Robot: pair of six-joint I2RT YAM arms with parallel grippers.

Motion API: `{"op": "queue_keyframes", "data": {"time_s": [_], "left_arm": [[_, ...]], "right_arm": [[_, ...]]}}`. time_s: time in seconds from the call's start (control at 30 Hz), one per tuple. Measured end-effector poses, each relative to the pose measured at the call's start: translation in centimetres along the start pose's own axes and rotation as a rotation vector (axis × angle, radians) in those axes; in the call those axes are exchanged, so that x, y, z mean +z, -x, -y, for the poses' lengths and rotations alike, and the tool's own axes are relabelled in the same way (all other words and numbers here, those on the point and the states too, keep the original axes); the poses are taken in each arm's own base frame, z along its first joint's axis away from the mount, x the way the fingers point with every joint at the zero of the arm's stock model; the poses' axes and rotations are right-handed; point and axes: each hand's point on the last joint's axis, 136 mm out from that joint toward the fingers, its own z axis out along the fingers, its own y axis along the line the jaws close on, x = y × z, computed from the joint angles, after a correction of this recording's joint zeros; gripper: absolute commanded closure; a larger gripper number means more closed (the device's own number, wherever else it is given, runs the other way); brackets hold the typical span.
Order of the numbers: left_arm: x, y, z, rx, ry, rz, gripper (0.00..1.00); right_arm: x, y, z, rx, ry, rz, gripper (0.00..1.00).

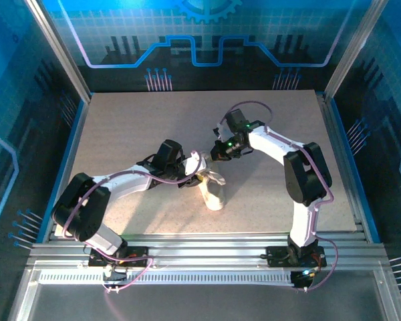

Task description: Tie the shoes

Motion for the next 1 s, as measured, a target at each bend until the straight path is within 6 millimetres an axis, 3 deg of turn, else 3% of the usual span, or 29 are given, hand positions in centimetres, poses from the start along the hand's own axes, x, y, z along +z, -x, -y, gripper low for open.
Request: {"op": "queue_keyframes", "data": {"time_s": [0.37, 0.63, 0.9, 0.93, 1.0], "left_arm": [[0.4, -0.2, 0.0, 0.011, -0.009, -0.011, 0.58], [0.6, 0.6, -0.3, 0.016, -0.021, -0.013, 1.0], [0.6, 0.5, -0.2, 0.002, -0.033, -0.023, 1.0], [0.6, 0.5, -0.1, 0.0, -0.034, -0.025, 1.0], [0.6, 0.2, 0.0, -0.008, -0.04, -0.034, 1.0]], "right_arm": [[0.2, 0.1, 0.3, 0.001, -0.003, -0.005, 1.0], [-0.2, 0.6, 0.8, 0.009, 0.006, 0.01, 0.97], [-1.1, 1.7, 1.5, 0.001, 0.014, 0.04, 0.96], [-1.1, 1.7, 1.4, -0.002, 0.017, 0.04, 0.93], [-1.1, 1.6, 1.3, -0.015, 0.025, 0.038, 0.78]]}}
